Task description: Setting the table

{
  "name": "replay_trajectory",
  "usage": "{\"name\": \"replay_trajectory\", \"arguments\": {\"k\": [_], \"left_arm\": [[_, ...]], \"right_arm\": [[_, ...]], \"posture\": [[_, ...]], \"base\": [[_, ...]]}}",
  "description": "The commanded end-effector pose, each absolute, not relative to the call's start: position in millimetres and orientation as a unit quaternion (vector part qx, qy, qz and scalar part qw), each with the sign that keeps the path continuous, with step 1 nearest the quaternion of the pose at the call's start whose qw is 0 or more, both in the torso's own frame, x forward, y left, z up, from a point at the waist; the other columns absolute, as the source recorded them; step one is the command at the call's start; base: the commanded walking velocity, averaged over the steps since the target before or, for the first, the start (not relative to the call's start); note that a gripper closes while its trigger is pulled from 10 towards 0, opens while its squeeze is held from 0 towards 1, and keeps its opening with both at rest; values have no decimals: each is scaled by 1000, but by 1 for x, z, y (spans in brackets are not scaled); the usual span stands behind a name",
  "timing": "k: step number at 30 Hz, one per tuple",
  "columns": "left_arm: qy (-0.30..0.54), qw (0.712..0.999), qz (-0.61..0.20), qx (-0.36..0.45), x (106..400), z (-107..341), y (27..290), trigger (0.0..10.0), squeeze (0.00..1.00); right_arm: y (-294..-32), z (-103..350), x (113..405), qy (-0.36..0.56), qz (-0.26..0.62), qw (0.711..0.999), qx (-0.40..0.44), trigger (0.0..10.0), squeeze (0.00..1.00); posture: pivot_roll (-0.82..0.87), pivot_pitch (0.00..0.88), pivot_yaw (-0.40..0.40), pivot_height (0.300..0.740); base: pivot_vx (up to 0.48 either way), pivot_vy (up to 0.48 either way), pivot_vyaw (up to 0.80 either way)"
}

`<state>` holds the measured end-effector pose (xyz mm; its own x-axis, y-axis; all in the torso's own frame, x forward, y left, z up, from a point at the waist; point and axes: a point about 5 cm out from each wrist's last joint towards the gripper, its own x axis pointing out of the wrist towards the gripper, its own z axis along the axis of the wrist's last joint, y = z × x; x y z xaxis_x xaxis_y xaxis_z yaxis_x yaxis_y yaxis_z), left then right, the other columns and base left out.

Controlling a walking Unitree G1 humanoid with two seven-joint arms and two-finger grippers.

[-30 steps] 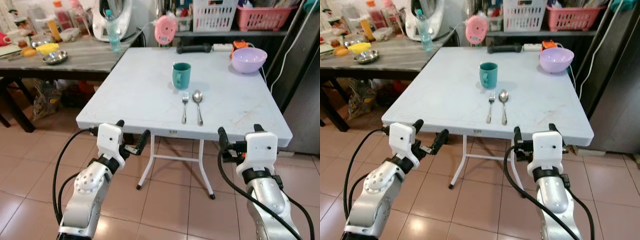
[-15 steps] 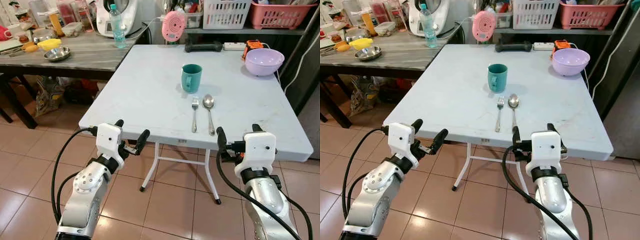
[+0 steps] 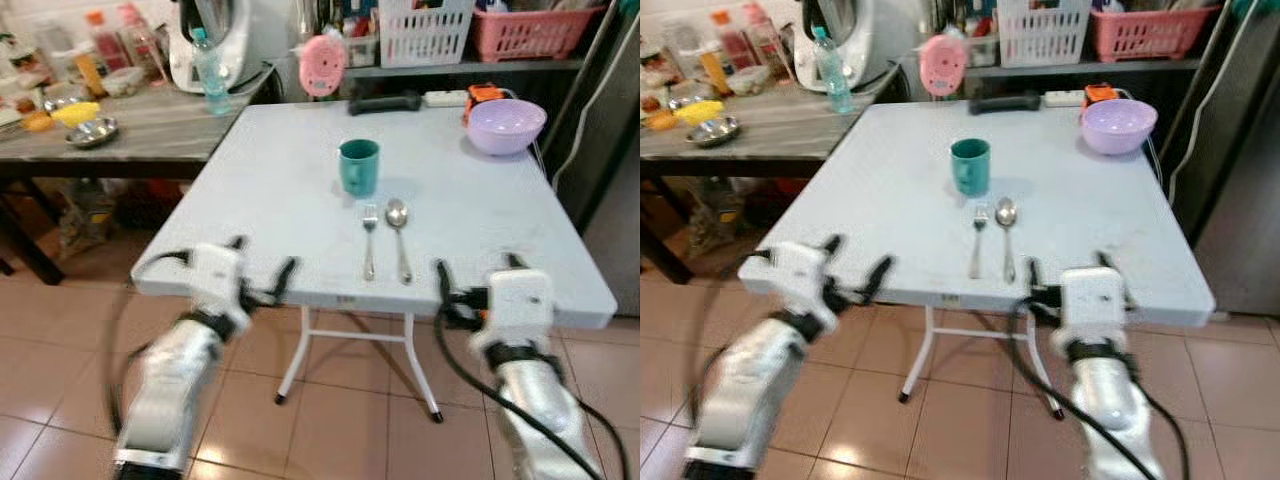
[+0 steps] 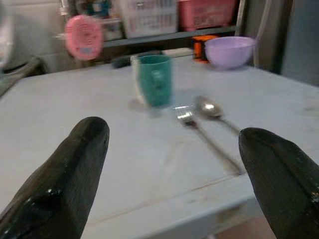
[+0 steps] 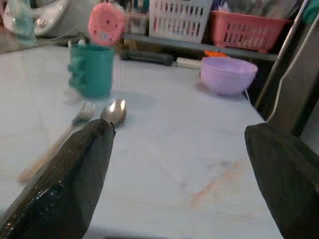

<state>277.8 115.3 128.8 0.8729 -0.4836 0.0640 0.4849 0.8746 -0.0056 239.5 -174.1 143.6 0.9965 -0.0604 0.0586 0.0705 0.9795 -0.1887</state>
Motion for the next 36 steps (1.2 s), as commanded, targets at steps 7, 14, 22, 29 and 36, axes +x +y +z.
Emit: {"name": "replay_trajectory", "arguments": {"k": [7, 14, 22, 29, 36], "left_arm": [[-21, 973, -230, 6, 278, 127, 132, 10000, 0], [-17, 972, -234, 12, 276, 126, 133, 10000, 0], [-6, 969, -247, 18, 272, 122, 141, 10000, 0], [8, 963, -269, 23, 269, 116, 142, 10000, 0], [15, 954, -297, 26, 264, 113, 139, 10000, 0]], "right_arm": [[-159, 150, 241, -43, -15, 996, -79, 10000, 0], [-151, 149, 242, -41, -7, 997, -64, 10000, 0], [-144, 150, 242, -38, 13, 997, -60, 10000, 0], [-141, 146, 243, -30, 23, 998, -54, 10000, 0], [-136, 144, 243, -25, 31, 998, -49, 10000, 0]], "posture": [[-152, 20, 98, 740], [-147, 26, 98, 740], [-149, 31, 95, 740], [-142, 30, 91, 740], [-142, 36, 91, 740]], "base": [[355, 0, 0], [356, 0, 0], [295, 0, 0], [0, 0, 0], [0, 0, 0]]}}
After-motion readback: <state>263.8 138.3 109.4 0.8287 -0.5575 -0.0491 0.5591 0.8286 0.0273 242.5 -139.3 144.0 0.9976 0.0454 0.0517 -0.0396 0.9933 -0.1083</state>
